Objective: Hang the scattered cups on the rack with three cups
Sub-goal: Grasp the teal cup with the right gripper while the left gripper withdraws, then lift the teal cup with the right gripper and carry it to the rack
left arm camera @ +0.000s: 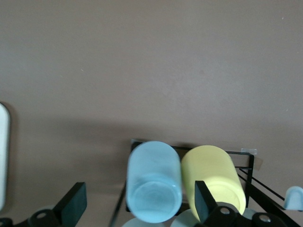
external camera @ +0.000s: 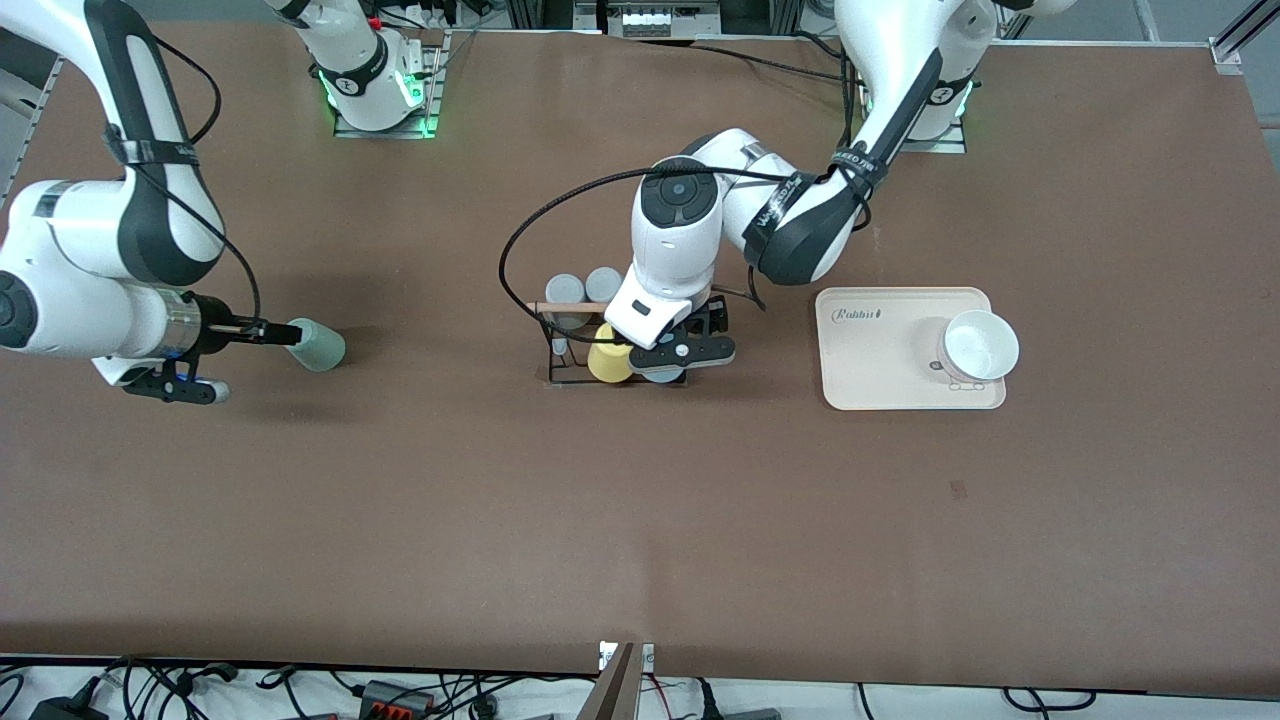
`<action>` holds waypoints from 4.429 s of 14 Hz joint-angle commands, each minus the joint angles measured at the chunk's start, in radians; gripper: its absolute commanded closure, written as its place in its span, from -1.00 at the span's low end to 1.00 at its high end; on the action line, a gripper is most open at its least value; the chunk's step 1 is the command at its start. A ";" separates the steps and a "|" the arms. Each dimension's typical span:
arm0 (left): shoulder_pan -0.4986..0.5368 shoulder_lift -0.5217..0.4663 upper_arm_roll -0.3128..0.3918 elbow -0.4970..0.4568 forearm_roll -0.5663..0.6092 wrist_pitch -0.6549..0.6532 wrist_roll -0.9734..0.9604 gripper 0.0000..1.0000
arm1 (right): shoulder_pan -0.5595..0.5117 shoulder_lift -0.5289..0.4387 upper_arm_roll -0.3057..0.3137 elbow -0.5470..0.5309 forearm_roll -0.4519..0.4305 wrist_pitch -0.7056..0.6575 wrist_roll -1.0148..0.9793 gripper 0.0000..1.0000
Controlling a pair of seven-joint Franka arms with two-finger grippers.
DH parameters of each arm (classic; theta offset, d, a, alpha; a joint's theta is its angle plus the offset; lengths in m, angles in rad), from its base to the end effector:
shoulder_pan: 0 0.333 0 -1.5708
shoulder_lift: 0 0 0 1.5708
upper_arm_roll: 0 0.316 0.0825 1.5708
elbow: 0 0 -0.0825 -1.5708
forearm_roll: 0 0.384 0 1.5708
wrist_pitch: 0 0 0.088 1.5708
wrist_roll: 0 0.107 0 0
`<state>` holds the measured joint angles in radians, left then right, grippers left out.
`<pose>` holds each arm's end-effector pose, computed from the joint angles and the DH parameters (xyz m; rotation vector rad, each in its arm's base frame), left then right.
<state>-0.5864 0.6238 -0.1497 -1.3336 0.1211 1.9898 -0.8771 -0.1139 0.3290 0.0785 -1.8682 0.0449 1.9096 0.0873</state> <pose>0.5613 -0.4663 0.3723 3.1237 0.1930 0.0707 0.5934 -0.0200 0.3203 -3.0436 0.2200 0.4432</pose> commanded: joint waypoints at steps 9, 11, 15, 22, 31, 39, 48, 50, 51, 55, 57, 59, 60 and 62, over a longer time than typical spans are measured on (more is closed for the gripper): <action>0.271 -0.252 -0.002 -0.001 0.011 -0.353 0.620 -1.00 | -0.010 -0.033 0.000 -0.196 -0.086 0.242 -0.078 -1.00; 0.371 -0.320 -0.004 -0.004 0.000 -0.419 0.725 -1.00 | -0.010 -0.034 0.001 -0.242 -0.086 0.305 -0.078 -1.00; 0.594 -0.389 0.004 -0.013 -0.162 -0.531 0.923 -1.00 | -0.013 -0.033 0.000 -0.281 -0.086 0.358 -0.078 -1.00; 0.522 -0.634 0.265 -0.374 -0.111 -0.343 0.983 -1.00 | -0.036 -0.025 -0.005 -0.309 -0.086 0.396 -0.078 -0.73; 0.622 -0.688 0.125 -0.444 -0.106 -0.286 0.908 -1.00 | -0.036 -0.025 -0.003 -0.286 -0.080 0.387 -0.061 0.65; 0.634 -0.670 0.125 -0.389 -0.132 -0.333 0.908 -1.00 | 0.036 -0.038 0.020 0.070 -0.056 -0.085 -0.063 0.71; 0.648 -0.662 0.125 -0.237 -0.132 -0.448 0.899 -1.00 | 0.318 0.068 0.020 0.354 0.185 -0.152 0.194 0.78; 0.648 -0.667 0.114 -0.234 -0.129 -0.450 0.906 -1.00 | 0.373 0.102 0.018 0.426 0.181 -0.152 0.287 0.82; 0.648 -0.667 0.114 -0.234 -0.132 -0.451 0.906 -1.00 | 0.384 0.114 0.018 0.455 0.181 -0.155 0.322 0.84; 0.646 -0.671 0.104 -0.234 -0.130 -0.453 0.900 -1.00 | 0.427 0.145 0.018 0.503 0.181 -0.150 0.387 1.00; 0.648 -0.670 0.111 -0.234 -0.129 -0.459 0.900 -1.00 | 0.468 0.179 0.017 0.541 0.170 -0.152 0.452 1.00; 0.648 -0.667 0.116 -0.234 -0.121 -0.483 0.902 -1.00 | 0.493 0.217 0.017 0.582 0.153 -0.159 0.515 1.00; 0.648 -0.668 0.116 -0.233 -0.120 -0.485 0.902 -1.00 | 0.502 0.228 0.017 0.586 0.153 -0.159 0.526 1.00; 0.648 -0.667 0.117 -0.222 -0.120 -0.483 0.903 -1.00 | 0.516 0.237 0.015 0.586 0.145 -0.159 0.531 1.00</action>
<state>0.0545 -0.0551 -0.0311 -1.5958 -0.0022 1.5316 0.0092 0.3865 0.5361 0.1032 -1.3313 0.2091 1.7776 0.5920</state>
